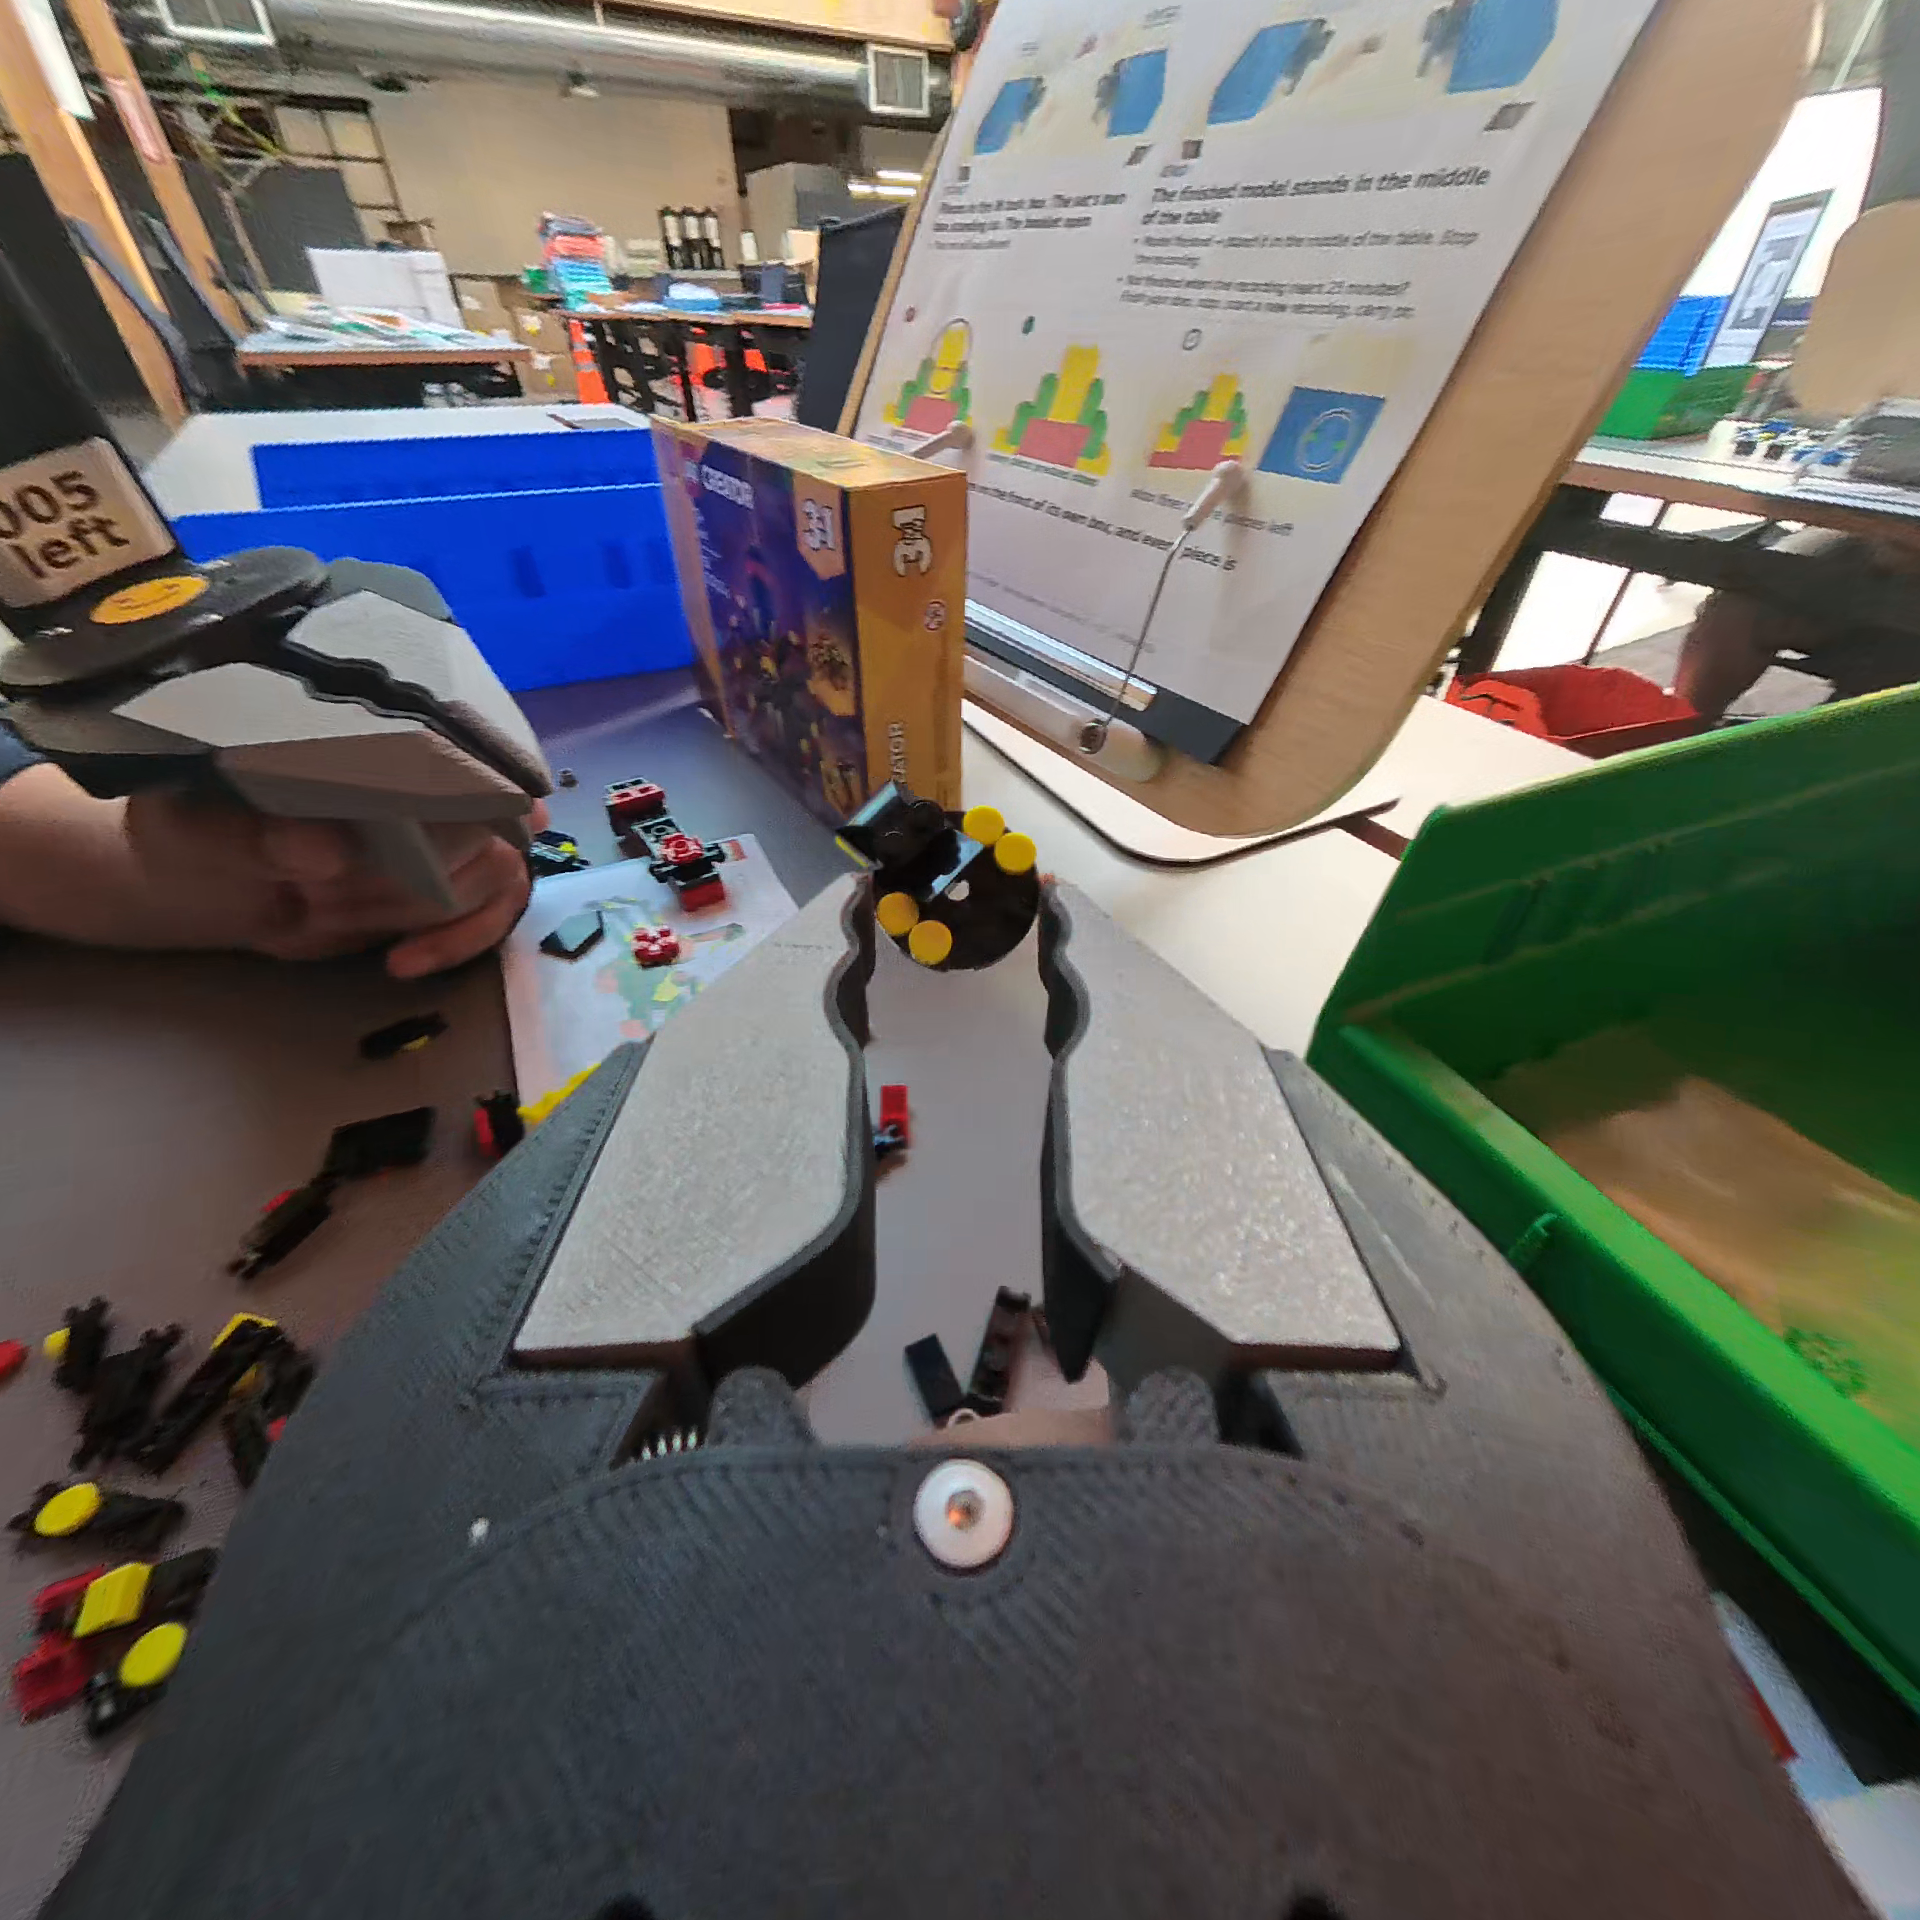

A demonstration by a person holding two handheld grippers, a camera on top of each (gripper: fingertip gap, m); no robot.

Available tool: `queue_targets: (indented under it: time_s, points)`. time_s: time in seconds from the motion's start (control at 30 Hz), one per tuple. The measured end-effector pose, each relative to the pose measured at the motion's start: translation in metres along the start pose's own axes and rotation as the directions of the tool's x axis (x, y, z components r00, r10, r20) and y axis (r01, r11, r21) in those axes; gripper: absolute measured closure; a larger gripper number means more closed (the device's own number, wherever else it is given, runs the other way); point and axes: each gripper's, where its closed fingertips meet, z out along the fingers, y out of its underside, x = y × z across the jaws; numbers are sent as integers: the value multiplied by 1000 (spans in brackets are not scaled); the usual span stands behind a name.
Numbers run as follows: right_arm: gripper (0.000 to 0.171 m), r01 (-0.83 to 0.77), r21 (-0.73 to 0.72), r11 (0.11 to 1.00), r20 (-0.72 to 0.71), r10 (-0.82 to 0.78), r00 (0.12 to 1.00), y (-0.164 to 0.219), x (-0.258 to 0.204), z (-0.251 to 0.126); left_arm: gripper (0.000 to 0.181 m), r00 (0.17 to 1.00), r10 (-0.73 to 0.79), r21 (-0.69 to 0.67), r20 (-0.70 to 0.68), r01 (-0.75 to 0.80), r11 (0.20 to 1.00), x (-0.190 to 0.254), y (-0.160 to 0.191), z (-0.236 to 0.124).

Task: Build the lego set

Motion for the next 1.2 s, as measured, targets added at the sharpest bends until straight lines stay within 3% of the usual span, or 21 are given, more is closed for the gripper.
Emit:
queue_targets:
  time_s: [0.13, 0.3, 0.43, 0.6, 0.8, 0.87, 1.2]
  points:
    - [143, 66, 20, 998, -132, -63, 989, -4, 14, -1, 181, 1000, 13, 2, -18, -13, 1000, 4, 0, 1]
    - [143, 48, 39, 998, -96, -44, 994, -2, 5, 4, 181, 1000, 21, 8, -17, -21, 1000, 6, -1, 2]
    - [143, 179, 57, 982, -172, -167, 971, -11, 3, 1, 181, 1000, 20, 8, -6, -20, 1000, 4, -1, 2]
    - [143, 465, 23, 885, -217, -450, 866, -21, -27, 7, 181, 999, -34, 0, -11, 34, 999, 0, 0, 2]
    - [143, 747, -46, 664, -307, -721, 622, -30, -52, 10, 181, 995, -96, 20, -8, 96, 995, -7, -2, 0]
    - [143, 787, -56, 615, -320, -757, 569, -31, -56, 8, 181, 995, -97, 16, -10, 97, 995, -6, -2, 1]
    - [143, 854, -35, 519, -295, -822, 487, -31, -76, 10, 174, 987, -120, 27, -106, 124, 992, 7, -5, 0]
